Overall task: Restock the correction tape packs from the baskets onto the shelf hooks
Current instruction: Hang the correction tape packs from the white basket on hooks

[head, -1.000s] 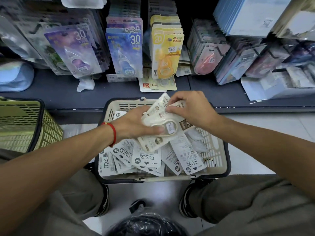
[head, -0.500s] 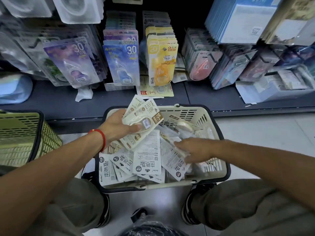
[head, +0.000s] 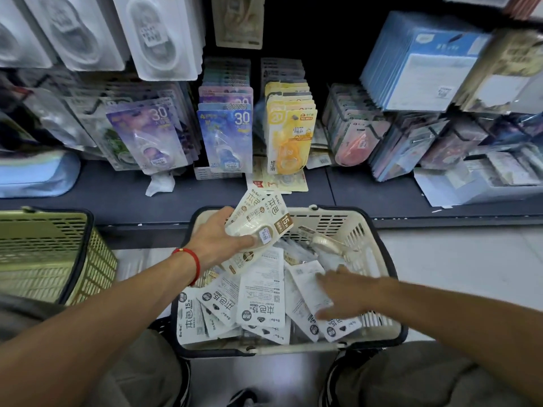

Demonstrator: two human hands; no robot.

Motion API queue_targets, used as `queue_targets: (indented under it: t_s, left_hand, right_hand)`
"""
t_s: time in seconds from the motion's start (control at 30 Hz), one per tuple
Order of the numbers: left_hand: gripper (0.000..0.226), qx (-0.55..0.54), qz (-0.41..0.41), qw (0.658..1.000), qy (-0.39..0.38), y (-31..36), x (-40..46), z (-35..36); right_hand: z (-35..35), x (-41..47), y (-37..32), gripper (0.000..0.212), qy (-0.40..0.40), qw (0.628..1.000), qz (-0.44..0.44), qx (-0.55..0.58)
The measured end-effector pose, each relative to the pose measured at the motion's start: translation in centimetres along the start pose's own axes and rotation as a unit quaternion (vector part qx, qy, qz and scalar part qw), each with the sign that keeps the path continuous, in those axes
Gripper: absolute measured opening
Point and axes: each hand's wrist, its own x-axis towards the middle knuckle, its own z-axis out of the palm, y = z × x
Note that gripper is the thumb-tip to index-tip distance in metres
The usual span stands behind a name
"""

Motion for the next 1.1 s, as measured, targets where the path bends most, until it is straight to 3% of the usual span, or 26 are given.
queue_targets:
  t_s: [0.13, 0.23, 0.33, 0.43, 0.5, 0.63, 0.73, 0.83, 0.93, 1.0, 1.1]
  left_hand:
    - [0.046, -0.004, 0.0, 1.0, 0.007, 0.0, -0.1, 0.0]
    - [0.044, 0.001, -0.002, 1.0, 0.005, 0.2, 0.1, 0.0]
    - [0.043, 0.011, -0.003, 1.0, 0.0, 0.4, 0.2, 0.1]
    - [0.043, 0.009, 0.0, 1.0, 0.01, 0.5, 0.3, 0.1]
    - [0.044, -0.001, 0.003, 1.0, 0.021, 0.4, 0.3, 0.0]
    - [0.042, -0.009, 0.019, 0.999, 0.035, 0.7, 0.2, 0.0]
    - [0.04, -0.015, 0.022, 1.0, 0.012, 1.5, 0.1, 0.3]
    - [0.032, -0.095, -0.014, 0.994, -0.056, 2.7, -0.2, 0.7]
    - [0.033, -0.217, -0.067, 0.969, -0.095, 4.1, -0.8, 0.4]
    - [0.046, -0.253, -0.053, 0.962, -0.083, 5.2, -1.1, -0.3]
    - [0.076, -0.241, 0.01, 0.967, -0.079, 6.7, -1.4, -1.7]
  right_hand:
    - [3.4, 0.4, -1.0, 0.106, 0.053, 0.997, -0.045, -0.019]
    - [3.6, 0.2, -1.0, 0.111, 0.013, 0.996, -0.057, 0.061]
    - [4.0, 0.1, -1.1, 0.106, 0.027, 0.994, -0.057, 0.087]
    - [3.3, -0.3, -0.8, 0.081, 0.066, 0.985, -0.068, 0.142]
    - [1.9, -0.8, 0.1, 0.058, 0.14, 0.97, -0.057, 0.191]
    - [-4.7, -3.4, 3.4, 0.041, 0.249, 0.94, -0.065, 0.223]
    - [-9.4, -6.1, 4.3, 0.027, 0.262, 0.919, -0.131, 0.265]
    - [-12.4, -6.9, 2.9, 0.016, 0.301, 0.926, -0.122, 0.192]
    - [-15.1, -7.0, 1.1, 0.019, 0.415, 0.902, -0.096, 0.063]
    - [-16.9, -7.0, 0.6, 0.025, 0.466, 0.877, -0.114, 0.038]
    - [-19.5, -7.0, 0.4, 0.033, 0.476, 0.859, -0.175, 0.075]
